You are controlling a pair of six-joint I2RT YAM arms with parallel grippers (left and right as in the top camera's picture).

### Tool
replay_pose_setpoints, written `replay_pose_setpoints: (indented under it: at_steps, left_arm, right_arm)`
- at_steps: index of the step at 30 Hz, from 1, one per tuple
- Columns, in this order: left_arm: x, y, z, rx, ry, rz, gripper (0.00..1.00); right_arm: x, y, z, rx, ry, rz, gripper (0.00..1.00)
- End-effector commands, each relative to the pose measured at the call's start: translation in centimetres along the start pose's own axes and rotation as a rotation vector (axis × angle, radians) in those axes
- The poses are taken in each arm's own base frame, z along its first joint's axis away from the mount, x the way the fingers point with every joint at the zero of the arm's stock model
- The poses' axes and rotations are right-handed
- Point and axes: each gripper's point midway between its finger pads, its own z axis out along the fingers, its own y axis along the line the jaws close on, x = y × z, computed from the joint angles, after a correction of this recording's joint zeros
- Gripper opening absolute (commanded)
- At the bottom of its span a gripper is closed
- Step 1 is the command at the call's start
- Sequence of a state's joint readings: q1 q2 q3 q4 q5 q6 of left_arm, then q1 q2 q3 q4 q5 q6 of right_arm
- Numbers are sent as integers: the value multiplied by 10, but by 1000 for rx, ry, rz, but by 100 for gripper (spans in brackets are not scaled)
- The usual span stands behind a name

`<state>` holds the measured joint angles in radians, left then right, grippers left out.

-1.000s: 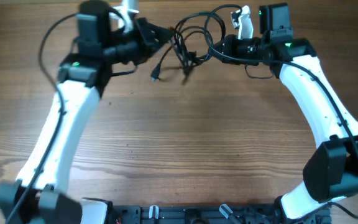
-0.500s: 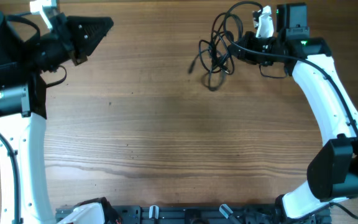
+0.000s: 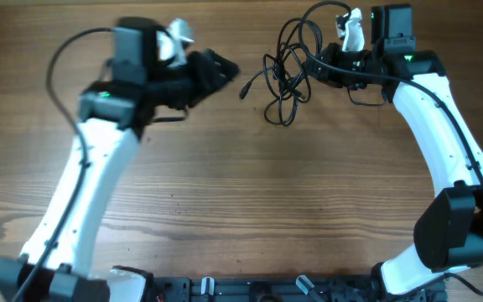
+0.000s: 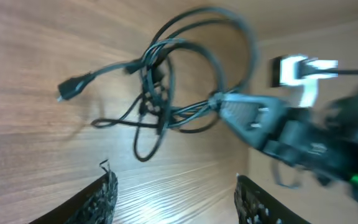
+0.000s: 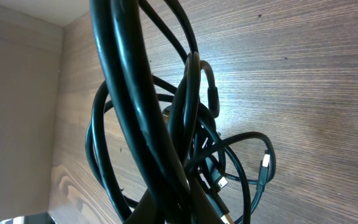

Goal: Untangle cables

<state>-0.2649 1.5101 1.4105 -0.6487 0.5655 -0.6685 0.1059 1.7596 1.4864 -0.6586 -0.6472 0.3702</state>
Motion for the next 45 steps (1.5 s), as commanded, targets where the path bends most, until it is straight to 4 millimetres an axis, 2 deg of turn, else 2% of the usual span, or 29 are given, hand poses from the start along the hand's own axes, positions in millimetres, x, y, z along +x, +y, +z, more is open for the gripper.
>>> replay_pose_setpoints:
  at_steps: [1,5,8,10,12,15,18,19,21,22,28,31,34,40,42,45]
  left_arm:
    - [5,24,52,-167,-35,-37,63]
    - [10,15,98,-115,-21,-15,62]
    - [4,8,121,-65,-44,0,59]
    - [3,11,130,-62,-47,3,50]
    - [2,25,140,-101,-52,-18,40]
    - [-1,33,143,-131,-73,-21,39]
    - [-9,26,143,-106,-105,-10,36]
    - [-10,24,143,-97,-112,-6,32]
    - [-12,23,143,-93,-121,-3,10]
    - [-14,25,143,-105,-132,-4,4]
    - [-17,31,142,-139,-149,23,4]
    - [-23,33,130,-186,-181,82,4]
    - [-29,35,106,-277,-222,124,4]
    - [-42,43,64,-363,-272,140,4]
    - [-50,50,47,-380,-292,116,4]
    - [-57,59,33,-405,-303,100,4]
  right_arm:
    - [1,7,0,-34,12,4,4]
    - [3,7,0,-32,17,4,4]
    - [3,6,0,-31,19,1,4]
    - [4,6,0,-30,20,2,4]
    - [4,6,0,-30,20,3,4]
    - [4,6,0,-31,20,3,4]
    - [4,6,0,-31,21,3,4]
    - [4,6,0,-31,21,4,4]
    - [4,6,0,-30,24,6,4]
    - [5,6,0,-30,24,6,4]
    - [7,2,0,-9,31,17,4]
    - [10,-29,-2,163,17,93,4]
    - [12,-65,-12,372,-19,161,4]
    - [9,-78,-18,451,-46,167,4]
    - [7,-89,-24,516,-68,178,4]
    - [6,-101,-32,562,-83,208,4]
